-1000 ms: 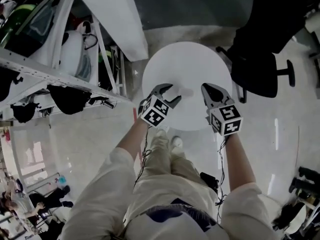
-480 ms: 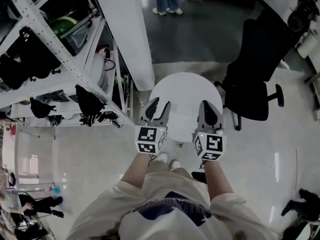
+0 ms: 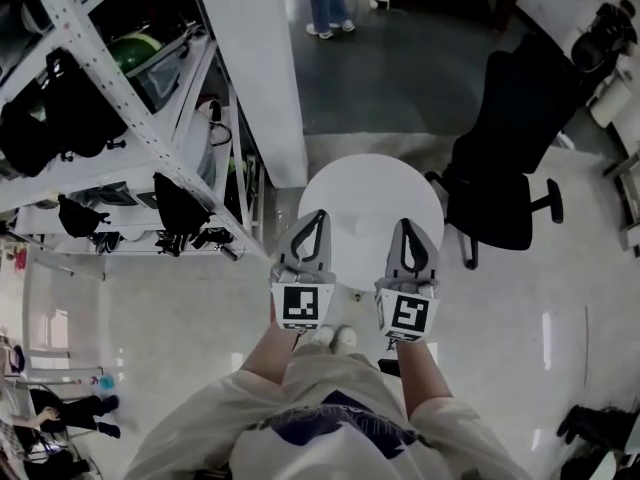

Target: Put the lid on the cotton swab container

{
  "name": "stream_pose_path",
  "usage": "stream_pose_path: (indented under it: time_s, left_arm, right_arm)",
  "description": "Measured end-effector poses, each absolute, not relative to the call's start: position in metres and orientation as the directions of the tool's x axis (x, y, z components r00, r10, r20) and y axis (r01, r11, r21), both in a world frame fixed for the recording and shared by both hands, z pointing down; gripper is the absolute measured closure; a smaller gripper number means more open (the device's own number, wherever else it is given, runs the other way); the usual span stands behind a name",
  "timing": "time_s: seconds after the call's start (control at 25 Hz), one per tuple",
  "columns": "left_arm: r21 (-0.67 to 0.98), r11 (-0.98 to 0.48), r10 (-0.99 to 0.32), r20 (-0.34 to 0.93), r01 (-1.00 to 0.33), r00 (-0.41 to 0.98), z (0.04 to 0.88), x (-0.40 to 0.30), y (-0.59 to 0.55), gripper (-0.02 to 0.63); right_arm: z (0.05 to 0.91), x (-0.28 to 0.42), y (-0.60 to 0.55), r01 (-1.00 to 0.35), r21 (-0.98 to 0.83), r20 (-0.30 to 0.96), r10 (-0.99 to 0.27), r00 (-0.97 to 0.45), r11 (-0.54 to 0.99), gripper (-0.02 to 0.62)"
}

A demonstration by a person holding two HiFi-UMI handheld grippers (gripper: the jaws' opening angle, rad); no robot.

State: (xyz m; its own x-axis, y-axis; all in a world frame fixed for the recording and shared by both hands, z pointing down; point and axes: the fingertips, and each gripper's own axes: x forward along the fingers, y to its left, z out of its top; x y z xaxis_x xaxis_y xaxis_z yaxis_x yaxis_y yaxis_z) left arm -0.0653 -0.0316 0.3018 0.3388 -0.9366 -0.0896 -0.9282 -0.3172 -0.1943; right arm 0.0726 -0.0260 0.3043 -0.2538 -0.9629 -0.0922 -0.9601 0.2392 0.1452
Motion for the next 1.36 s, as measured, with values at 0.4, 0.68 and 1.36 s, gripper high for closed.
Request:
stream_pose_path:
  time_s: [0.4, 0.68, 1.36]
  left_arm:
    - [-0.229, -0.344, -0.926, -0.079, -0.911, 0.37, 0.313, -0.061, -0.039, 0.607]
    - [-0.242, -0.345, -0.924, -0.08, -0.907, 0.373, 0.312, -0.062, -0.039, 0.607]
    - [-0.252, -0.342, -0.924, -0.086, -0.905, 0.373, 0.309, -0.064, -0.045, 0.607]
  right_arm:
    - [0.32, 0.079, -0.031, -0.958, 0.182, -0.028, -0.973, -0.228, 0.22, 0.588]
    - [0.321, 0.074, -0.032, -0.95, 0.207, -0.011, -0.971, -0.24, 0.232, 0.589]
    - [0.301, 0.066, -0.036, -0.943, 0.223, -0.077, -0.96, -0.269, 0.246, 0.589]
